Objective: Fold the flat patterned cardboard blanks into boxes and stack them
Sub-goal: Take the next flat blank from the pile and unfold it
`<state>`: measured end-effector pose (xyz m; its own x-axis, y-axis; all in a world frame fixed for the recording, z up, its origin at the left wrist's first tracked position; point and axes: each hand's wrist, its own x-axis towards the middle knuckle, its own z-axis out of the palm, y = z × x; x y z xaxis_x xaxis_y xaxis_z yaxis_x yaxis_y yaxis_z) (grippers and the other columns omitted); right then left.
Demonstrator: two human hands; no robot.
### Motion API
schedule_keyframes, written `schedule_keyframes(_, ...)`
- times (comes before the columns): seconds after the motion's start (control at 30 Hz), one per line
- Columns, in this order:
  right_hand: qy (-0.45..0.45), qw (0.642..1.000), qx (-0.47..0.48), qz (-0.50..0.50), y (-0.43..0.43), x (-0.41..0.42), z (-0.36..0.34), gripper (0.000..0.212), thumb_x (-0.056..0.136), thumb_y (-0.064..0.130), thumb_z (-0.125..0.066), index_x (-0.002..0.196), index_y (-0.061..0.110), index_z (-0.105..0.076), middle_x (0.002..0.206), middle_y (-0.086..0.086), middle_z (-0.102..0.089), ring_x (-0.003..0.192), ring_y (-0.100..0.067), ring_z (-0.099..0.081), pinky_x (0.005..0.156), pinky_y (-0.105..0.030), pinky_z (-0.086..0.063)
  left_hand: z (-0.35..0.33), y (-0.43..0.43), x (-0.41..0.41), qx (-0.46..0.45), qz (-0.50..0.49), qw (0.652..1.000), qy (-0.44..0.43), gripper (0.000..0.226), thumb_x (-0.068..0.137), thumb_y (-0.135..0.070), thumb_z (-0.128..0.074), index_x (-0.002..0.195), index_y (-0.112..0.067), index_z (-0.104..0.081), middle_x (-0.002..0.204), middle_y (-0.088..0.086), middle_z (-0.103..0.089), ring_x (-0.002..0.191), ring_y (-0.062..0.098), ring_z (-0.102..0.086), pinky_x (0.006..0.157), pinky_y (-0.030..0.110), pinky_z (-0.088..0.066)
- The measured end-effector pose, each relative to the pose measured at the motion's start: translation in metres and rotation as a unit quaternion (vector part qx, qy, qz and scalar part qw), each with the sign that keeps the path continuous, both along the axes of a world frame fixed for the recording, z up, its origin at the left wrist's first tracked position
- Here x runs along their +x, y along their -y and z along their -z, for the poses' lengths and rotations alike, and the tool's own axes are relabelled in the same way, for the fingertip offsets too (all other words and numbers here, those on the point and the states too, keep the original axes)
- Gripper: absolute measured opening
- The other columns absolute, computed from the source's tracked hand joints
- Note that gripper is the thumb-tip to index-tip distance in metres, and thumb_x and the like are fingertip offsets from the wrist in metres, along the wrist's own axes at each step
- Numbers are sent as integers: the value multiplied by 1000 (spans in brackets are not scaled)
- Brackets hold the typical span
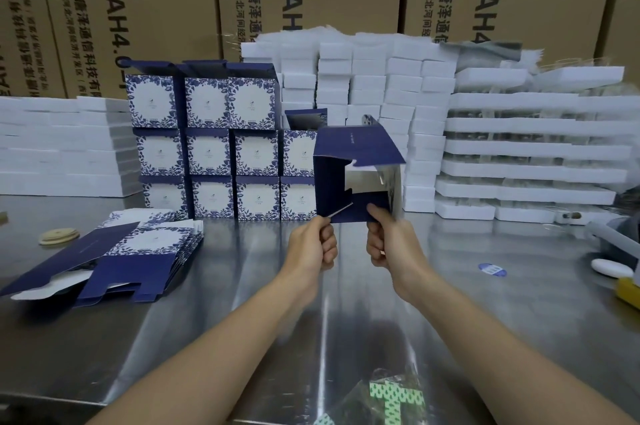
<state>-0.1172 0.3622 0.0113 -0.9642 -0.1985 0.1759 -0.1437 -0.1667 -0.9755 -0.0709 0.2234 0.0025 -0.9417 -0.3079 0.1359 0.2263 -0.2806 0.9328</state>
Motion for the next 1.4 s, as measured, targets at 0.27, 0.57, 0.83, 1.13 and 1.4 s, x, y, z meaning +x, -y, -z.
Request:
schedule_keyframes(0.27,-30,999,-2,14,4,1,2,29,104,18,-47,76,16,-53,55,5,-43,51,-17,-34,45,-23,-30,-1,0,4,-22,27,999,1,46,104,-30,-53,62,-25,-37,56,-4,-29,47,11,-29,52,28,-17)
schedule_keyframes(0.57,-41,999,12,-16,6,8,2,29,105,19,-56,77,15,-62,59,2,-50,53,-15,-43,48,-22,-40,-3,-1,7,-40,23,999,22,43,102,-33,-56,62,-25,-42,57,-5,-31,47,11,-32,51,27,-18)
schedule_keyframes(0.83,-53,998,11,-15,7,10,4,27,102,31,-64,81,14,-63,59,2,-53,50,-12,-45,47,-22,-36,3,5,-5,-47,90,994,32,30,97,-37,-70,71,-24,-62,60,-5,-42,50,11,-44,44,22,-27)
schedule_keyframes(1.13,-124,974,149,113,-15,-8,0,33,96,21,-62,65,13,-55,60,0,-48,57,-18,-37,54,-28,-29,-4,33,-11,-33,-135,988,-62,36,107,-21,-48,136,-38,-59,141,2,-62,121,18,-61,85,35,-49)
schedule_keyframes(1.4,-130,943,285,112,-13,-8,4,87,78,98,-43,55,15,-59,51,9,-63,61,-17,-62,66,-35,-45,0,32,-13,-157,-58,979,-120,33,109,-20,-56,141,-26,-64,140,-7,-67,122,-4,-63,98,10,-46)
